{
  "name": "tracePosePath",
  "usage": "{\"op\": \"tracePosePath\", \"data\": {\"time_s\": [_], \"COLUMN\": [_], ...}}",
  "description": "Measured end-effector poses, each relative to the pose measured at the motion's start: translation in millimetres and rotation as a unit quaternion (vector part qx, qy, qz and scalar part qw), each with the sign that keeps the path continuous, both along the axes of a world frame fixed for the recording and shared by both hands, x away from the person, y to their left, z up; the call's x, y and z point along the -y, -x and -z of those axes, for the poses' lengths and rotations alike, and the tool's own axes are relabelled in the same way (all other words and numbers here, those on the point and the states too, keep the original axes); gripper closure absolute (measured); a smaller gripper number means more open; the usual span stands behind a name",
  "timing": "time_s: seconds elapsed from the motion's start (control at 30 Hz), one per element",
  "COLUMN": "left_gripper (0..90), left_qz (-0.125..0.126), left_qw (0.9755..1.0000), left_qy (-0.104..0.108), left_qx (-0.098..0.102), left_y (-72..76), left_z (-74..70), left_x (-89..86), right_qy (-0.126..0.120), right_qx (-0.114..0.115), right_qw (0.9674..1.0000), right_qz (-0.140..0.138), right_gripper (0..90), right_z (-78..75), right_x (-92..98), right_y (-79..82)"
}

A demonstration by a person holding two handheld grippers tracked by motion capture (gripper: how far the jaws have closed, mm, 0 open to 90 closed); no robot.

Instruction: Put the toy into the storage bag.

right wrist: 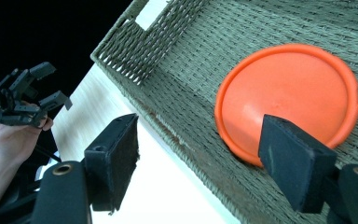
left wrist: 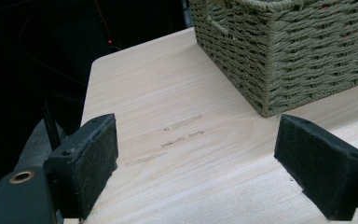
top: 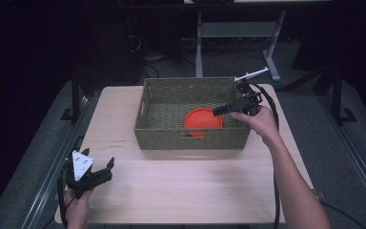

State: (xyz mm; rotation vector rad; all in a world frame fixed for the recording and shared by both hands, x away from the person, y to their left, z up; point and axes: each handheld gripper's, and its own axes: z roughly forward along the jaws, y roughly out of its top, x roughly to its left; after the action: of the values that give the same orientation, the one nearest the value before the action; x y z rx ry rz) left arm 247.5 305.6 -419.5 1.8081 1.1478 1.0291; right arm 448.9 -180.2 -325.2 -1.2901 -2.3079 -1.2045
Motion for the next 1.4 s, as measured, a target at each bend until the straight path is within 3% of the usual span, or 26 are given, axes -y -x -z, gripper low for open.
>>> {"op": "tracePosePath", "data": {"time_s": [0.47, 0.83, 1.4], "left_gripper": [12.7, 12.7, 12.7], "left_qz": [-0.002, -0.003, -0.003], "left_qw": [1.0000, 1.0000, 1.0000], "left_qy": [0.000, 0.004, 0.002], "left_qx": [0.002, 0.005, 0.005], "left_y": [0.0, 0.8, 1.0], "left_z": [-0.1, -0.7, -0.8], "left_x": [-0.8, -0.7, -0.4], "right_qy": [-0.003, -0.004, -0.018], "right_qx": [0.009, 0.034, 0.051], "right_qw": [0.9998, 0.9990, 0.9981], "right_qz": [-0.017, -0.027, -0.031], "right_gripper": [27.0, 25.6, 25.0], "right_z": [-4.9, -8.1, -1.1], "right_x": [6.2, 12.3, 32.0], "right_y": [20.2, 41.6, 74.2]}}
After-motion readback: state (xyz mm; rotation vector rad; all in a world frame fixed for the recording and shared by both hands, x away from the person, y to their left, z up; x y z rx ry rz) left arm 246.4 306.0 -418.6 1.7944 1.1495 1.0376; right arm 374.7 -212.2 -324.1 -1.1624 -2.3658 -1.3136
